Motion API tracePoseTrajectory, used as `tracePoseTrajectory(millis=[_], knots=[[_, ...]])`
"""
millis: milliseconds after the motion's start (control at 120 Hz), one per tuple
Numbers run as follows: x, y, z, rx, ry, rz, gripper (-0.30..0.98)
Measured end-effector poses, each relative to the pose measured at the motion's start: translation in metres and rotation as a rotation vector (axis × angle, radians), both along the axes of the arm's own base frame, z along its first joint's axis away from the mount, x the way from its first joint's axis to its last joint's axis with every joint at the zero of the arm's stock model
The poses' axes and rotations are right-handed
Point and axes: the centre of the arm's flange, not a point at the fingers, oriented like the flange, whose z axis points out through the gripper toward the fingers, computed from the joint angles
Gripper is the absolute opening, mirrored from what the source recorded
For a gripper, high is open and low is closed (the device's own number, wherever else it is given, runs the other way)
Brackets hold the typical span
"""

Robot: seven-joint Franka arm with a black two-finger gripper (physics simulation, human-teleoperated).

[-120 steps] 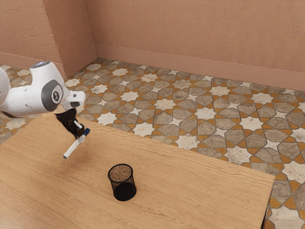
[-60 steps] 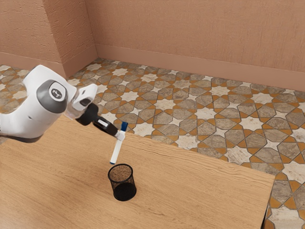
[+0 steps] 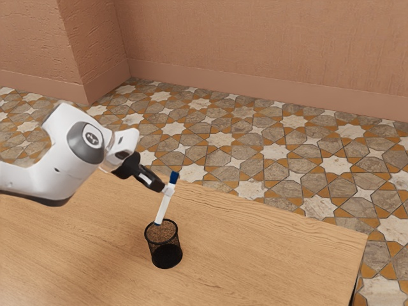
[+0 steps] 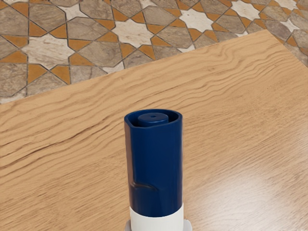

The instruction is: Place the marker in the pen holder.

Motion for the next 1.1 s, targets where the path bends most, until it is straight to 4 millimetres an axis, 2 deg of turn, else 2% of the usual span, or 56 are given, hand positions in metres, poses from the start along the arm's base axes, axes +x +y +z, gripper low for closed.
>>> tracePoseTrajectory(millis=[142,575,667,967,1000,1100], knots=[[0.000,-0.004,-0.006,0.013,-0.019,-0.023,-0.08],[-0.004,-0.017,-0.006,0.031,-0.076,-0.097,-0.07],[-0.011,-0.020,-0.010,0.029,-0.074,-0.106,-0.07],[-0.034,-0.009,-0.022,0.017,-0.065,-0.098,-0.06],[-0.034,-0.008,-0.022,0.016,-0.065,-0.100,-0.02],[-0.033,-0.010,-0.021,0.016,-0.071,-0.113,0.20]])
